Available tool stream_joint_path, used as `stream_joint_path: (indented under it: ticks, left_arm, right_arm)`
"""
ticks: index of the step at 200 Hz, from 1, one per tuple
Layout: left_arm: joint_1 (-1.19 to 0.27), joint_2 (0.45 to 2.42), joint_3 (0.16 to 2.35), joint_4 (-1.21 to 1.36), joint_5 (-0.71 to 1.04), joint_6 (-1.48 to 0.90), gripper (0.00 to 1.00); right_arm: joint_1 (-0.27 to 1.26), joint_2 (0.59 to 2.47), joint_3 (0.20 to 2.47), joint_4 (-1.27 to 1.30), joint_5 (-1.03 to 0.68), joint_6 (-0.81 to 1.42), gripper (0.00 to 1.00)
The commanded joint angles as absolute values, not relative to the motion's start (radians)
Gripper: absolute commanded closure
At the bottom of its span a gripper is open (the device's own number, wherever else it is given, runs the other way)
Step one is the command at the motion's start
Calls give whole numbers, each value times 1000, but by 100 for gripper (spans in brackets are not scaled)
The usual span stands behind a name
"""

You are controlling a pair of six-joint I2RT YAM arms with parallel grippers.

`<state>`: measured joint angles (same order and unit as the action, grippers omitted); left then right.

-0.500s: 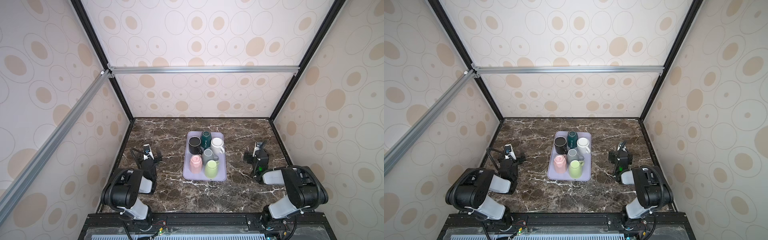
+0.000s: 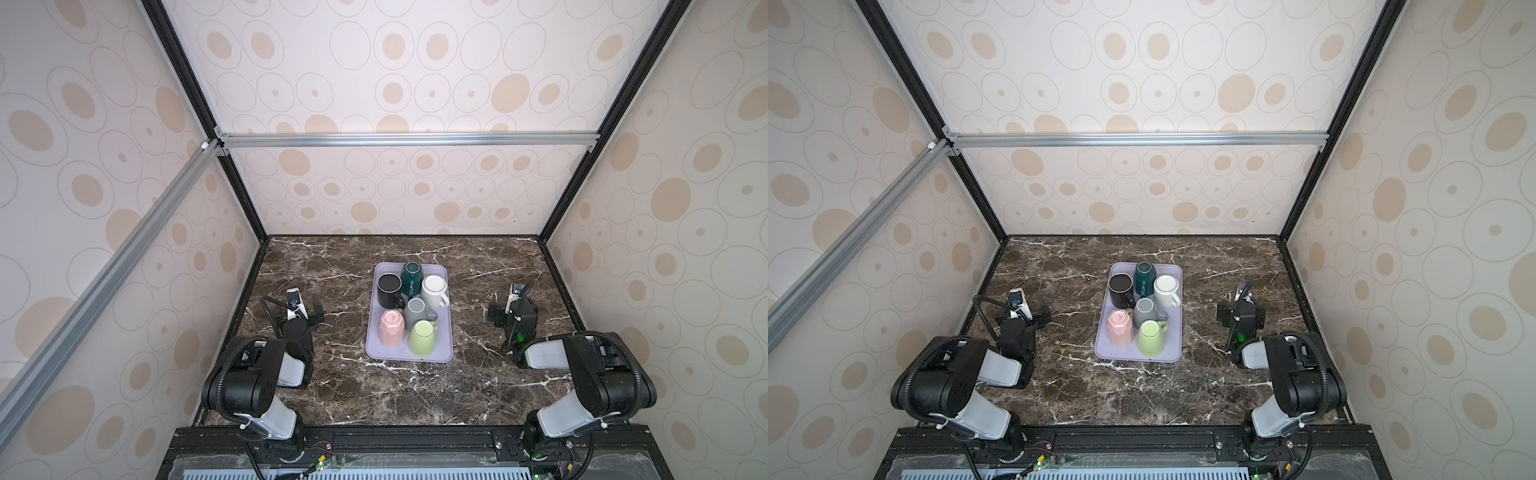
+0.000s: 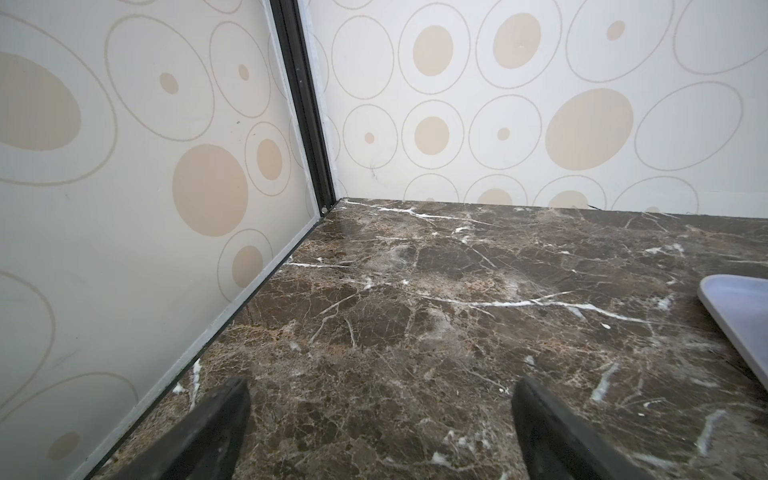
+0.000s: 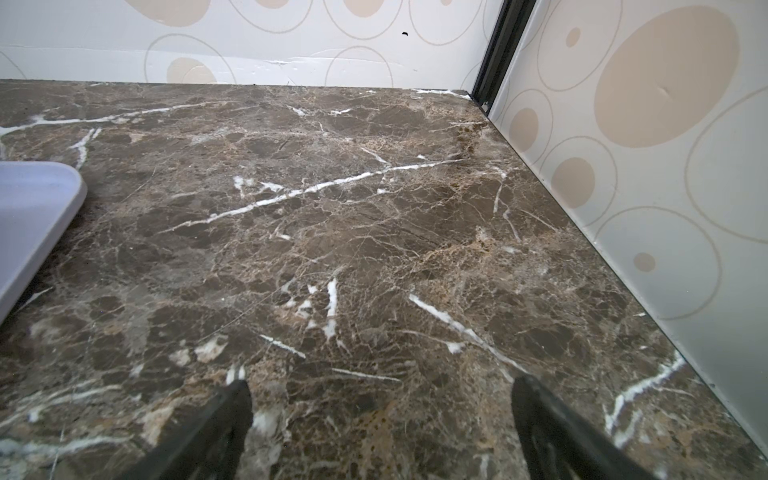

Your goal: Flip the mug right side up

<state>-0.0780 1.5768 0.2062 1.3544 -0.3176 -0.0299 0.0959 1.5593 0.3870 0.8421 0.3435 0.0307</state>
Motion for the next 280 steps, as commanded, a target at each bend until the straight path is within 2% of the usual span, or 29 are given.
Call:
stream_joint_path:
  ticks: [1, 101, 113, 127, 140, 163, 205, 246, 280]
  left_arm:
    - [-66, 1582, 212, 1387, -295, -36, 2]
    - [-61, 1564, 203, 1389, -268, -32, 2]
    - [-72, 1508, 223, 1300, -284, -22, 2]
    - [-82, 1435, 272, 1124, -317, -35, 2]
    - [-91, 1393, 316, 1000, -342, -72, 2]
    - [-133, 1325, 342, 891, -426, -125, 2]
    - [-283, 1223, 538, 482, -595, -214, 2]
    - [-407, 1188, 630, 217, -489, -373, 2]
    - [-453, 1156, 626, 108, -376, -439, 2]
  right_arm:
    - [92, 1545, 405, 843, 341, 37, 0]
    - [92, 1541, 399, 848, 341, 33, 0]
    - [93, 1537, 402, 864, 346, 25, 0]
    - [94, 1507, 434, 751, 332, 36, 0]
    - [97, 1513, 435, 786, 331, 9, 0]
    - [102, 1434, 602, 366, 401, 89, 0]
    - [113, 1326, 657, 172, 269, 132, 0]
    - [200, 1255, 786, -92, 136, 145, 0]
    - [370, 1267, 885, -292, 191, 52, 0]
